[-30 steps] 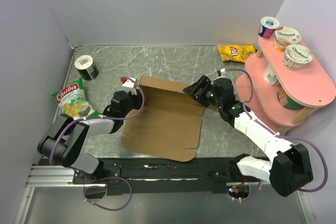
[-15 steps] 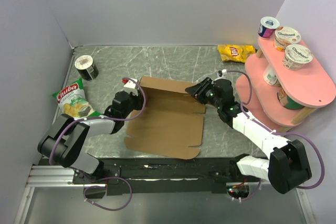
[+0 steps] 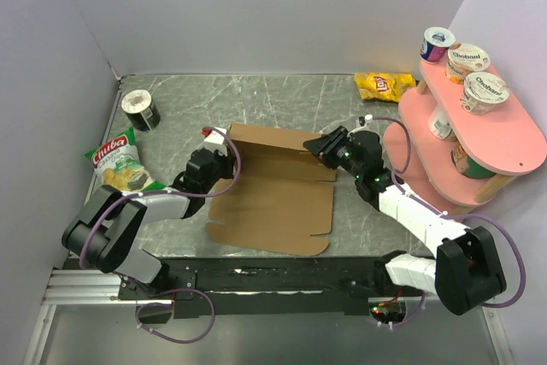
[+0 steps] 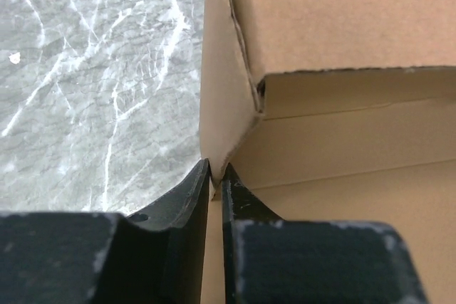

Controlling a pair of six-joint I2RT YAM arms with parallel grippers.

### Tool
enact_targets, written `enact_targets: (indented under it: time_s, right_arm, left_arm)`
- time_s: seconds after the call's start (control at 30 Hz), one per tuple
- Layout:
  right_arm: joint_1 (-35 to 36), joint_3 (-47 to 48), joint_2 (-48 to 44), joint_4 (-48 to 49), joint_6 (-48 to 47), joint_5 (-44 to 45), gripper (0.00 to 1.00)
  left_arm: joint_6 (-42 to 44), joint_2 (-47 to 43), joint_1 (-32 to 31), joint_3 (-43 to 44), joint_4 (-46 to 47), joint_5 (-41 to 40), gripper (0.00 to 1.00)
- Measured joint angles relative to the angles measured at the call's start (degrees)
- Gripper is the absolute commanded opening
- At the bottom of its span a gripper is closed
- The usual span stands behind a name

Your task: Fold the paper box

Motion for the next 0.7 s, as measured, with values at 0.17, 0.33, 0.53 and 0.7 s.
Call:
enact_targets:
  time_s: [0.17, 0.33, 0.53, 0.7]
  right_arm:
    - [-0.09, -0.42, 0.02, -0.61, -1.07, 0.70, 0.80]
    - [-0.35, -0.81, -1.77, -3.08, -3.63, 2.47, 0.88]
    - [-0.37, -5.77, -13.29, -9.05, -9.33, 7.21, 0.88]
    - [-0.37, -12.57, -25.51, -14.43, -14.23, 10.38, 0.83]
  left_arm:
    - [0.15, 0.17, -0.20, 0.48, -0.13, -2.10, 0.10]
    - [0.46, 1.68, -0.22, 2.12, -0.13, -2.49, 0.04]
    - [0.42, 2.29, -0.28, 3.87, -1.64, -3.67, 0.01]
    - [0.26, 2.29, -0.42, 5.97, -6.23, -6.25, 0.01]
